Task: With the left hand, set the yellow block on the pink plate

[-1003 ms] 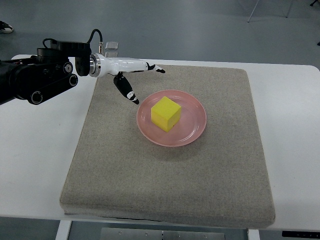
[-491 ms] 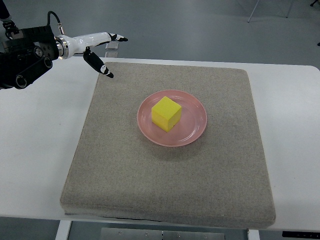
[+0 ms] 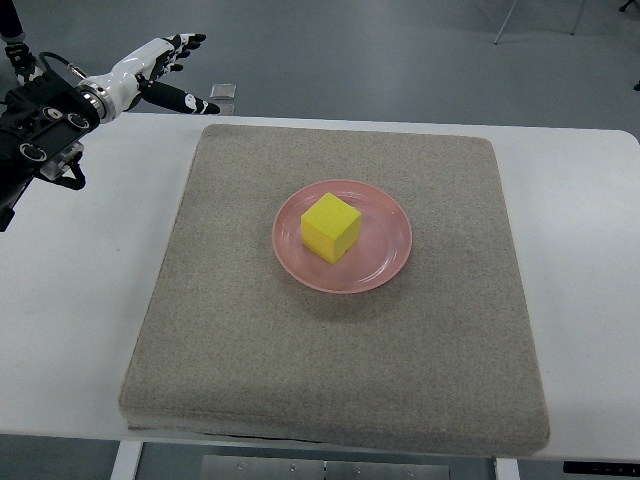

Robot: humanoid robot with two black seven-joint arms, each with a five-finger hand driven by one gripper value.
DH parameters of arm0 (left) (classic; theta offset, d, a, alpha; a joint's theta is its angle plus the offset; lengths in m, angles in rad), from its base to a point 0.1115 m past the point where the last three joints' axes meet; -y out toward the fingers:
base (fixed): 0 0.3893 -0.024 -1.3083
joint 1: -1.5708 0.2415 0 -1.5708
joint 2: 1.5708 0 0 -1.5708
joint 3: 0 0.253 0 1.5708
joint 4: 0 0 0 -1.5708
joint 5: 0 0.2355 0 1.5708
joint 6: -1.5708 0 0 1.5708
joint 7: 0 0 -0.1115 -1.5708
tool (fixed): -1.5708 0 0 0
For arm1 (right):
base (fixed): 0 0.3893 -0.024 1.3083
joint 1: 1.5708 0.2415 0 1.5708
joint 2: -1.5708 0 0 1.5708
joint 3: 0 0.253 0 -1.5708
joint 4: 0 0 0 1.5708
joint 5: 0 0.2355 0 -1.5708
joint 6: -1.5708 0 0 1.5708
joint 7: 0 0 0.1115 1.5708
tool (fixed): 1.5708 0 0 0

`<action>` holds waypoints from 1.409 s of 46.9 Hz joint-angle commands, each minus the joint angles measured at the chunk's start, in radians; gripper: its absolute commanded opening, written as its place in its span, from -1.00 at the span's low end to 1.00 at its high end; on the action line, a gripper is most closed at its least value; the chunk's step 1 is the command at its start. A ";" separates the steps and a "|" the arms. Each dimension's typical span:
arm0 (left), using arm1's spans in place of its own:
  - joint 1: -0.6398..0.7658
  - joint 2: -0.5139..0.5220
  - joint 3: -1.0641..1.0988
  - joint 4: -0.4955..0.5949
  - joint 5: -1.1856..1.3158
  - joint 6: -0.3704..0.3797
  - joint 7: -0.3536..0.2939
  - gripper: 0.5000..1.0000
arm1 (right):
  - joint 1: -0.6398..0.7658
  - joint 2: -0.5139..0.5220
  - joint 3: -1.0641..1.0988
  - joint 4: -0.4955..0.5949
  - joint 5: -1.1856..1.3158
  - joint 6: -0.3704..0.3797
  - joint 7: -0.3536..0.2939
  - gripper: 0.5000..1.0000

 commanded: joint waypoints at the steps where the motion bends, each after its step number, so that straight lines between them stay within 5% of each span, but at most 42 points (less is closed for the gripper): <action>1: 0.004 -0.009 0.000 0.028 -0.119 0.001 0.071 0.97 | 0.000 0.000 0.000 0.000 0.000 0.000 0.000 0.69; 6: 0.007 -0.010 -0.001 0.046 -0.238 0.001 0.130 0.97 | 0.000 0.000 0.000 0.000 0.000 0.000 0.000 0.69; 30: 0.043 -0.012 -0.283 0.079 -0.490 -0.042 0.153 0.97 | -0.001 0.000 0.000 0.000 0.000 0.000 0.000 0.69; 37: 0.046 -0.015 -0.351 0.089 -0.498 -0.019 0.266 0.97 | -0.001 0.000 0.000 0.000 -0.001 0.000 0.000 0.69; 43: 0.060 -0.030 -0.388 0.085 -0.527 -0.018 0.283 0.96 | 0.000 0.000 0.000 0.000 0.000 0.002 0.000 0.69; 66: 0.104 -0.150 -0.633 0.074 -0.604 -0.237 0.271 0.97 | -0.001 0.000 0.000 0.000 0.000 0.000 0.000 0.69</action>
